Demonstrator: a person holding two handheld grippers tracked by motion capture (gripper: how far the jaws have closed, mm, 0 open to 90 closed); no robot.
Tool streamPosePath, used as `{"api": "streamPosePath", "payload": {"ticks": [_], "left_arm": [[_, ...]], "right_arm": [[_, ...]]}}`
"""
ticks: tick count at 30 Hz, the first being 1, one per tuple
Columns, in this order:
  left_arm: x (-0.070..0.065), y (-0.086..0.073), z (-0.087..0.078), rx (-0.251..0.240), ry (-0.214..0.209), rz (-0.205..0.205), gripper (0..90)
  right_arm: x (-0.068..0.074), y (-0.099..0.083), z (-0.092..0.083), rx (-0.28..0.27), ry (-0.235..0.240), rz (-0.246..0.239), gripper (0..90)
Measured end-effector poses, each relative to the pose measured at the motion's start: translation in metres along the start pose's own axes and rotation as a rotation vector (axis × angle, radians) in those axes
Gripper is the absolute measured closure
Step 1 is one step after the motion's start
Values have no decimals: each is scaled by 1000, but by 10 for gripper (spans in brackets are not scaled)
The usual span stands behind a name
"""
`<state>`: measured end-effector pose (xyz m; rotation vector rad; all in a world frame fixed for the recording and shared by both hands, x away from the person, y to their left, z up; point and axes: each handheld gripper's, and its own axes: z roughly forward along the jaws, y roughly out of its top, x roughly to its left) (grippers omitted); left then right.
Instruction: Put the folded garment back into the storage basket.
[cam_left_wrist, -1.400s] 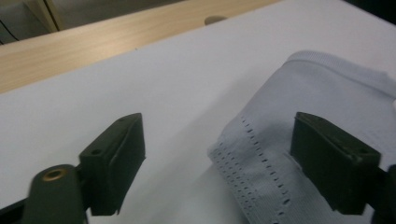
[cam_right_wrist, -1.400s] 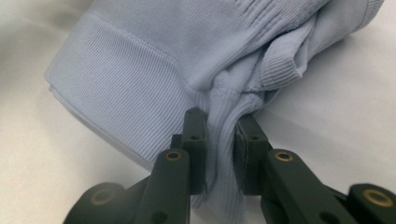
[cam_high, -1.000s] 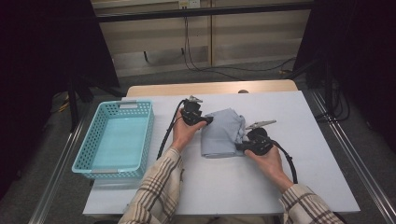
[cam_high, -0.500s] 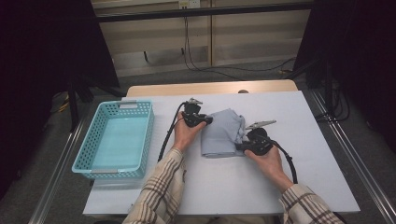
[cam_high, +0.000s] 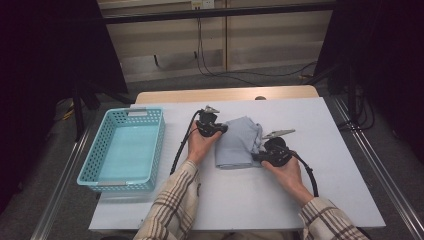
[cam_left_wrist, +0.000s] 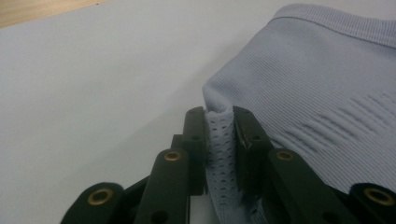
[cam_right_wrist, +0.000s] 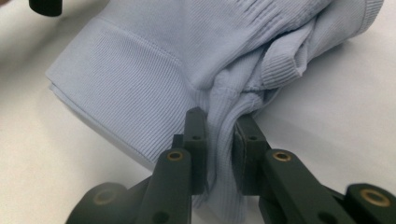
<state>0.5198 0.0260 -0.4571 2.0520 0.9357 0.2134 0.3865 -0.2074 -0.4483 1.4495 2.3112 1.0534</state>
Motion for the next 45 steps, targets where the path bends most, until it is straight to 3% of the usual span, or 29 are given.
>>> {"api": "streamPosePath", "payload": {"ticks": [1, 5, 6, 7, 9, 10, 13, 14, 15, 18, 20, 23, 25, 26, 28, 29, 30, 31, 32, 35, 36, 37, 38, 39, 40, 41, 42, 43, 45], "left_arm": [[1, 1, -1, 6, 9, 31, 771], [-2, 2, -3, -12, 4, 8, 774], [0, 2, -5, -1, -3, 27, 774], [-3, 2, -4, -23, 2, -5, 775], [-2, 3, -6, -10, 4, 33, 775], [-4, 3, -6, -20, 2, 11, 775], [-5, 4, -8, -31, 1, 24, 775], [-5, 5, -10, -30, 4, 31, 775], [-4, 5, -11, -16, 1, 48, 775], [-6, 7, -13, -45, -2, 23, 775], [-4, 9, -18, -25, 2, 69, 775], [-4, 11, -21, -33, -3, 72, 775], [-6, 11, -22, -48, -2, 49, 775], [-5, 12, -24, -35, 3, 75, 775], [-6, 13, -25, -46, 3, 76, 775], [-8, 13, -24, -74, -2, 39, 775], [-6, 14, -26, -47, 0, 80, 775], [-9, 13, -25, -72, -3, 45, 775], [-7, 15, -28, -46, 5, 87, 775], [-9, 16, -30, -72, 1, 60, 775], [-8, 17, -31, -67, 3, 80, 775], [-10, 17, -30, -92, 2, 56, 775], [-9, 17, -33, -71, 4, 77, 775], [-10, 17, -32, -93, -1, 54, 775], [-8, 18, -34, -72, 2, 83, 775], [-11, 18, -34, -90, -1, 52, 775], [-9, 19, -36, -71, 4, 88, 775], [-11, 19, -35, -100, 0, 51, 775], [-10, 20, -38, -81, 2, 90, 775]], "right_arm": [[0, 0, 0, 0, 2, 2, 790], [0, 1, -2, -12, -1, -1, 798], [1, 1, -3, -17, -2, 6, 799], [1, 2, -4, -15, 1, 7, 800], [2, 2, -6, -21, 3, 11, 802], [2, 2, -7, -31, -6, 9, 802], [4, 3, -10, -37, 2, 9, 803], [6, 3, -11, -27, 10, 32, 804], [4, 3, -11, -46, -1, 13, 804], [4, 4, -14, -59, 6, 11, 804], [5, 4, -16, -64, 8, 21, 804], [6, 5, -19, -76, 10, 25, 805], [7, 6, -20, -86, 11, 23, 805], [8, 6, -21, -89, 8, 20, 805], [9, 6, -22, -97, 5, 21, 805], [9, 6, -23, -100, 5, 18, 805], [9, 6, -23, -105, 2, 17, 805], [9, 7, -24, -102, 9, 20, 805], [9, 7, -25, -111, 7, 15, 805], [10, 8, -27, -117, 10, 20, 805], [10, 8, -27, -122, 6, 21, 805], [10, 8, -27, -126, 11, 14, 805], [10, 8, -28, -124, 9, 17, 805], [10, 8, -29, -127, 10, 18, 805], [10, 8, -29, -129, 9, 19, 805], [11, 9, -30, -133, 4, 22, 805], [11, 9, -30, -134, 6, 23, 805], [11, 9, -30, -137, 7, 20, 805], [12, 10, -32, -139, 8, 18, 805]]}}
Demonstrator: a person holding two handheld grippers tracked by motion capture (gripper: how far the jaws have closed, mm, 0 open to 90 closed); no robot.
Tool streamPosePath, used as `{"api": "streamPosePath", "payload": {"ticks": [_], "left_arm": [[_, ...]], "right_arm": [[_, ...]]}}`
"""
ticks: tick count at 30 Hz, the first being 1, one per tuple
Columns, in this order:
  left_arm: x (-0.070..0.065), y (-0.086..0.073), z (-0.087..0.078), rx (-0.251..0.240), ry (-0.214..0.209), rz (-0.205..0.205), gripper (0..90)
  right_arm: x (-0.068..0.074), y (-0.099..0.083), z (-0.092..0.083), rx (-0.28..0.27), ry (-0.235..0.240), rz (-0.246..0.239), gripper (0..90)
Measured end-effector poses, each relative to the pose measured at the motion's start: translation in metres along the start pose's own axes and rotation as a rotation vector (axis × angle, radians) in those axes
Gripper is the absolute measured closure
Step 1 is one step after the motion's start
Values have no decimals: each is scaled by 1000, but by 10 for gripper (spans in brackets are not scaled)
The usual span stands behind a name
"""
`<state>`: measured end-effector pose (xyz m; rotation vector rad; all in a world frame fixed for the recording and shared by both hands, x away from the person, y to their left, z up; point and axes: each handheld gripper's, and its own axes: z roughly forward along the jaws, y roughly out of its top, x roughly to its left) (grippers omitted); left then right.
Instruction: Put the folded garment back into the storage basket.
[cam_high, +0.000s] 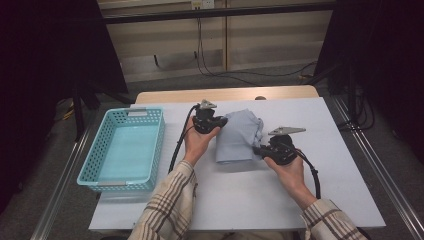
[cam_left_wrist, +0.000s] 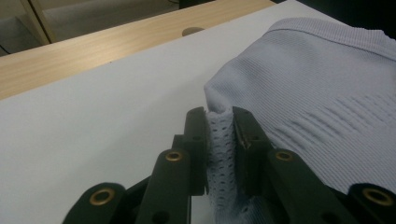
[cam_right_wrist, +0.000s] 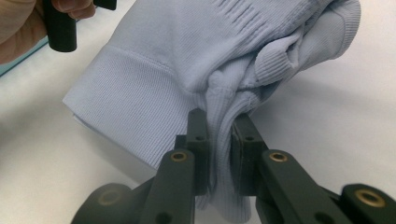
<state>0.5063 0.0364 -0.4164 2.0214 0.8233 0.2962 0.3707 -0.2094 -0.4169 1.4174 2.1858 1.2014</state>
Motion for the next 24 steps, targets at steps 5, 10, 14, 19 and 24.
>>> {"api": "streamPosePath", "payload": {"ticks": [5, 10, 14, 19, 24], "left_arm": [[-1, 3, -4, -14, 6, -10, 775], [1, 5, -9, -9, 4, 10, 775], [-3, 5, -9, -41, 8, -35, 775], [-4, 9, -15, -24, 13, 6, 774], [-5, 12, -21, -57, 18, -23, 775]], "right_arm": [[2, 2, -3, -18, 2, -4, 805], [5, 5, -5, -28, 8, -9, 805], [8, 7, -7, -36, 7, -9, 805], [9, 8, -9, -44, 9, -15, 805], [12, 12, -12, -50, 8, -12, 805]]}}
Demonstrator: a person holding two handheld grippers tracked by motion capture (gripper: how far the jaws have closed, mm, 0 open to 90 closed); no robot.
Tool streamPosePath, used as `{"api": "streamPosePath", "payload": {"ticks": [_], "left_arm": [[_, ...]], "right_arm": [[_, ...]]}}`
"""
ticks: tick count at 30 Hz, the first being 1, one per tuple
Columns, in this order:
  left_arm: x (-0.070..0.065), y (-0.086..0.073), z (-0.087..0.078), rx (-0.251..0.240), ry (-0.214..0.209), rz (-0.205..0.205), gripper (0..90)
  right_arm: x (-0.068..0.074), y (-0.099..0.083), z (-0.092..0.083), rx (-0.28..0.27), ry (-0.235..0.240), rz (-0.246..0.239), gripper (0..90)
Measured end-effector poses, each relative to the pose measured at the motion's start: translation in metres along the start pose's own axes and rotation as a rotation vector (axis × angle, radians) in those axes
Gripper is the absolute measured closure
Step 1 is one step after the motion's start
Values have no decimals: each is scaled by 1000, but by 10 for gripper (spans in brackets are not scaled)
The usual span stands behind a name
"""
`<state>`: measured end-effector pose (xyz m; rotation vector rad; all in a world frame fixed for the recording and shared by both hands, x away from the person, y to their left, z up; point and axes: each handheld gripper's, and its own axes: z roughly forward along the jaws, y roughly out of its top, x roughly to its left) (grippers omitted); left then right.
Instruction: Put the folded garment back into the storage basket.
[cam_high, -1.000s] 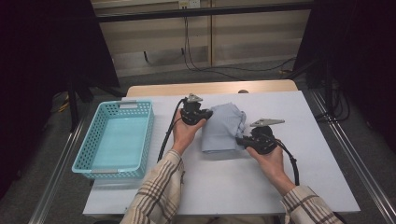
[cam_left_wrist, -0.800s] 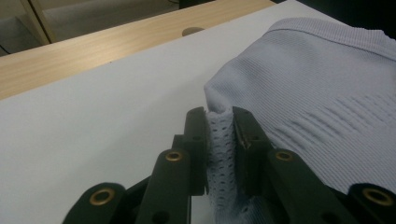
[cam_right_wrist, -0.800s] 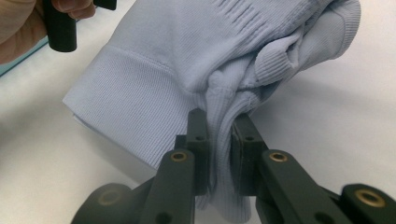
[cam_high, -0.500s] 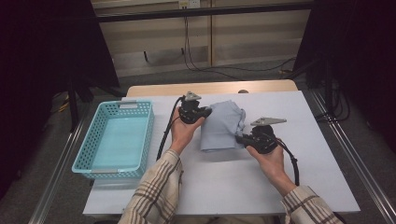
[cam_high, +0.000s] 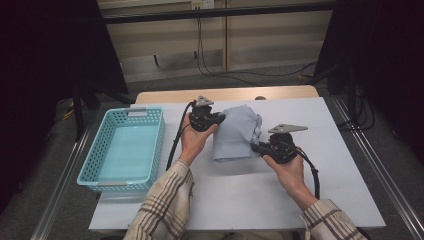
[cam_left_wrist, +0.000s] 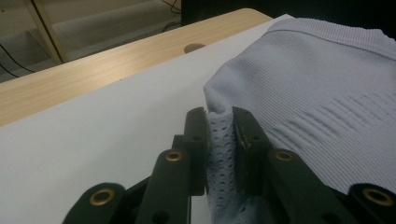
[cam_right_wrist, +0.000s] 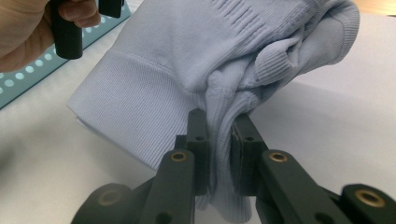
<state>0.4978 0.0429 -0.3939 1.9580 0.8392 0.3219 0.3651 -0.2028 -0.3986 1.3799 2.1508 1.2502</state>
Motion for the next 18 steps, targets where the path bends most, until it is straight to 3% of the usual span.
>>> {"api": "streamPosePath", "payload": {"ticks": [1, 2, 3, 5, 6, 8, 9, 11, 12, 14, 15, 16, 17, 18], "left_arm": [[3, 1, -3, 24, -3, 38, 775], [2, 2, -4, 17, -1, 32, 775], [0, 2, -3, -8, -1, -1, 775], [3, 4, -7, 15, 0, 32, 775], [1, 4, -6, -11, 1, 0, 775], [3, 5, -8, -4, 3, 10, 775], [2, 5, -8, -15, 5, -5, 775], [3, 7, -11, -5, 8, 13, 775], [2, 8, -11, -19, 9, -4, 775], [3, 10, -14, -19, 11, 0, 774], [6, 11, -17, 5, 12, 39, 775], [6, 12, -19, 0, 13, 34, 775], [4, 12, -19, -29, 17, -3, 774], [7, 13, -22, -5, 21, 33, 774]], "right_arm": [[1, 1, 0, -3, 1, 2, 805], [1, 1, -1, -4, 7, -3, 805], [2, 2, -1, -4, 10, -2, 805], [3, 5, -2, -10, 9, -9, 805], [4, 5, -3, -10, 7, -4, 806], [5, 7, -4, -10, 15, -6, 805], [5, 8, -4, -11, 14, -5, 805], [6, 9, -4, -15, 16, -13, 805], [7, 10, -4, -15, 16, -9, 805], [8, 11, -4, -17, 15, -6, 805], [9, 12, -4, -20, 16, -13, 805], [10, 13, -4, -20, 17, -11, 805], [11, 14, -4, -22, 18, -7, 805], [12, 15, -4, -23, 18, -12, 805]]}}
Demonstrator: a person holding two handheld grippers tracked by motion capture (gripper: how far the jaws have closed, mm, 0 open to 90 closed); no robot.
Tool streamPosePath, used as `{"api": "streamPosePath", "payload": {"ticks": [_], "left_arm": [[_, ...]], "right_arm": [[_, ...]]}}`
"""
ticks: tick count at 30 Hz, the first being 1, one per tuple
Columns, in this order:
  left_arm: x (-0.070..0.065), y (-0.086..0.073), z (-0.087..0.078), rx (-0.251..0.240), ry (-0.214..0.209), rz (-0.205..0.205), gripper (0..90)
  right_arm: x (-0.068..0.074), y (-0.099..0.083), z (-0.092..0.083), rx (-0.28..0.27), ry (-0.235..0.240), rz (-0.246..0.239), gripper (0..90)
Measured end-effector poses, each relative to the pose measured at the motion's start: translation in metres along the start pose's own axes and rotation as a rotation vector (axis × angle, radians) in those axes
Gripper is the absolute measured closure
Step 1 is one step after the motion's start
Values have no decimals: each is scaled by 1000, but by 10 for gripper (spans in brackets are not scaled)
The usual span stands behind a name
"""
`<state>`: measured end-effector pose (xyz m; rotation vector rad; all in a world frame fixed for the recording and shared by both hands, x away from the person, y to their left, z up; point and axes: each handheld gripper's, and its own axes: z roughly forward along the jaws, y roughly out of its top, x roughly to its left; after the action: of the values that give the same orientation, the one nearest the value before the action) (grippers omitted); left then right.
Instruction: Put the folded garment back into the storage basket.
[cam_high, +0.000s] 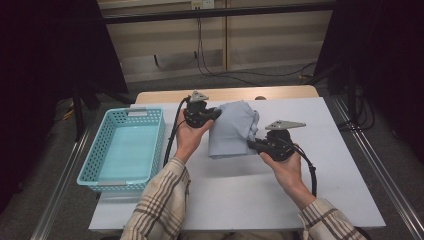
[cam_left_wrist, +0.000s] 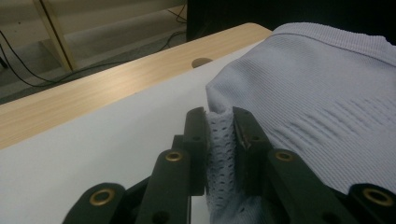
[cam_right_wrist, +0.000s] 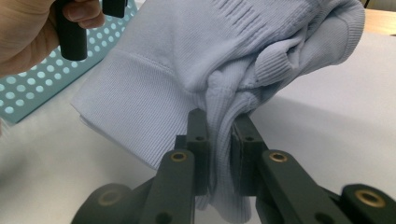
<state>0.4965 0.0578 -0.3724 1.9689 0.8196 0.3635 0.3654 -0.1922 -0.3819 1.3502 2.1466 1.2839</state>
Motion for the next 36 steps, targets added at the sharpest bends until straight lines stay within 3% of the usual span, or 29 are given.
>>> {"api": "streamPosePath", "payload": {"ticks": [2, 3, 4, 10, 23, 24, 25, 26, 29, 30, 31, 32, 33, 36], "left_arm": [[-1, 1, -1, -28, 5, -35, 774], [2, 2, -4, 0, 10, -1, 774], [1, 2, -4, -28, 9, -31, 774], [8, 6, -11, -40, 28, -52, 774], [18, 11, -29, -60, 63, -54, 774], [19, 11, -30, -58, 68, -50, 774], [23, 12, -33, -27, 74, -19, 774], [21, 12, -32, -61, 79, -60, 774], [23, 13, -35, -56, 87, -51, 774], [26, 13, -38, -25, 89, -19, 774], [25, 13, -38, -56, 88, -52, 774], [28, 13, -41, -31, 90, -21, 774], [27, 13, -41, -60, 92, -52, 774], [28, 14, -43, -74, 98, -66, 774]], "right_arm": [[1, 2, 1, -6, 2, -6, 805], [3, 3, 1, -2, 0, 0, 805], [4, 4, 2, 3, -1, 3, 805], [9, 13, 8, 8, 11, -1, 805], [25, 28, 14, -14, 33, -9, 805], [25, 29, 14, -16, 38, -13, 805], [26, 30, 15, -21, 39, -6, 805], [27, 31, 16, -25, 42, -1, 805], [30, 33, 21, -21, 47, -6, 805], [32, 33, 21, -20, 45, -9, 805], [33, 34, 22, -21, 52, -10, 805], [34, 34, 22, -20, 52, -8, 805], [34, 35, 23, -27, 54, -15, 805], [38, 39, 23, -29, 57, -17, 805]]}}
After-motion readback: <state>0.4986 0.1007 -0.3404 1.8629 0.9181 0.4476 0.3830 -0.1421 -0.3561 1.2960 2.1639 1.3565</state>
